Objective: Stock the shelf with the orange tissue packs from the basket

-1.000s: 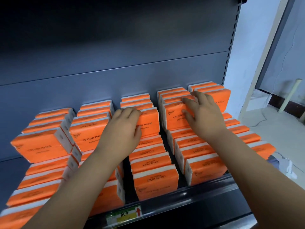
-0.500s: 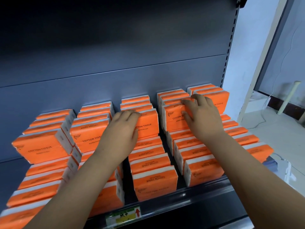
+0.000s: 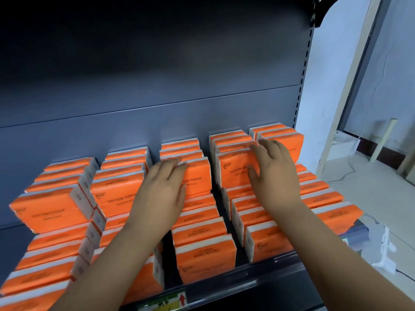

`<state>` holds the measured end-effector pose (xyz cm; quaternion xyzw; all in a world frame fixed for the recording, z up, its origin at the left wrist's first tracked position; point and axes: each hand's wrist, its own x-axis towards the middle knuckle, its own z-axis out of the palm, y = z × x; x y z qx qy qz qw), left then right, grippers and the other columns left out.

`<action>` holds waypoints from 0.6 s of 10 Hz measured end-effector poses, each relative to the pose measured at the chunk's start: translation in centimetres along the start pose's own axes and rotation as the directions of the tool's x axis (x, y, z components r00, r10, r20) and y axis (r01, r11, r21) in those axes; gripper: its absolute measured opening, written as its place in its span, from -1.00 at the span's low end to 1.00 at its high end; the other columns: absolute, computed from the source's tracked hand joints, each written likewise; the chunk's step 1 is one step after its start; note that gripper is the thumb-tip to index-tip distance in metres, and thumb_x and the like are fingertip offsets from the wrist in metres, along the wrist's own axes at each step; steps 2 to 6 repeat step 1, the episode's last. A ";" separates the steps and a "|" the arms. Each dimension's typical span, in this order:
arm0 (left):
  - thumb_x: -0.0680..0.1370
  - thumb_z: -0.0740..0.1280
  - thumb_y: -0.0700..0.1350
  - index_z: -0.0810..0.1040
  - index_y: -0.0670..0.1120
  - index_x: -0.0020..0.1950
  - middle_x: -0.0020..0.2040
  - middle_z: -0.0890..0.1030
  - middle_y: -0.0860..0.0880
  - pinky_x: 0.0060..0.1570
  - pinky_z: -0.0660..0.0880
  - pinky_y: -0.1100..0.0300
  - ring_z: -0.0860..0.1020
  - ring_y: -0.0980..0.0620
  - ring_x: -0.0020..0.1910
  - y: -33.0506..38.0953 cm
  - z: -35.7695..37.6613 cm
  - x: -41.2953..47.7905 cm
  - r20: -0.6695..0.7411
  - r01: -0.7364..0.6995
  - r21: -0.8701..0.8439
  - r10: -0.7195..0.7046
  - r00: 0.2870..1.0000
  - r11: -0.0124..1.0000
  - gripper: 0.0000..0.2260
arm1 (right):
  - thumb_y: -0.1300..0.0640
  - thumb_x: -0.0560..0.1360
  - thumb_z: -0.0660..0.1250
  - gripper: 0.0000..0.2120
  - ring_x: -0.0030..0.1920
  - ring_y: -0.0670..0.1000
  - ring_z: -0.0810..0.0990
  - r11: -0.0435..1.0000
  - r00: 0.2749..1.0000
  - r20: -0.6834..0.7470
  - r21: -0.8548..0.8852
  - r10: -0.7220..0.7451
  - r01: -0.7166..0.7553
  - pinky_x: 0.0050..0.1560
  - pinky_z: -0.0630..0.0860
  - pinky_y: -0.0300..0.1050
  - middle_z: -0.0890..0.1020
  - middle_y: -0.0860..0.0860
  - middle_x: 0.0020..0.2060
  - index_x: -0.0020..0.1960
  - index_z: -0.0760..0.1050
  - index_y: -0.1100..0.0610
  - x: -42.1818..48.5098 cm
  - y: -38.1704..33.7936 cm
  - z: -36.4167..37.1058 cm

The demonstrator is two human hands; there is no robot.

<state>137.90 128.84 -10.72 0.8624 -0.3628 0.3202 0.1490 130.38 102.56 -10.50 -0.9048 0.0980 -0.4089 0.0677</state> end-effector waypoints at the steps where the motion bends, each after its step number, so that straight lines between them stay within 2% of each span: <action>1: 0.58 0.40 -0.18 0.62 -0.15 0.29 0.30 0.57 -0.09 0.47 0.29 0.07 0.50 -0.16 0.34 2.5 -2.0 -2.8 -0.029 -0.020 -0.056 0.018 0.999 0.998 -0.72 | 0.20 0.51 0.43 -0.67 0.32 0.27 0.48 0.991 0.992 -0.087 0.111 0.086 -0.076 0.36 0.42 0.17 0.58 0.18 0.25 0.26 0.59 0.20 -3.0 -1.6 -2.1; 6: 0.58 0.40 -0.18 0.62 -0.15 0.29 0.30 0.57 -0.09 0.47 0.29 0.07 0.50 -0.16 0.34 2.5 -2.0 -2.8 -0.029 -0.020 -0.056 0.018 0.999 0.998 -0.72 | 0.20 0.51 0.43 -0.67 0.32 0.27 0.48 0.991 0.992 -0.087 0.111 0.086 -0.076 0.36 0.42 0.17 0.58 0.18 0.25 0.26 0.59 0.20 -3.0 -1.6 -2.1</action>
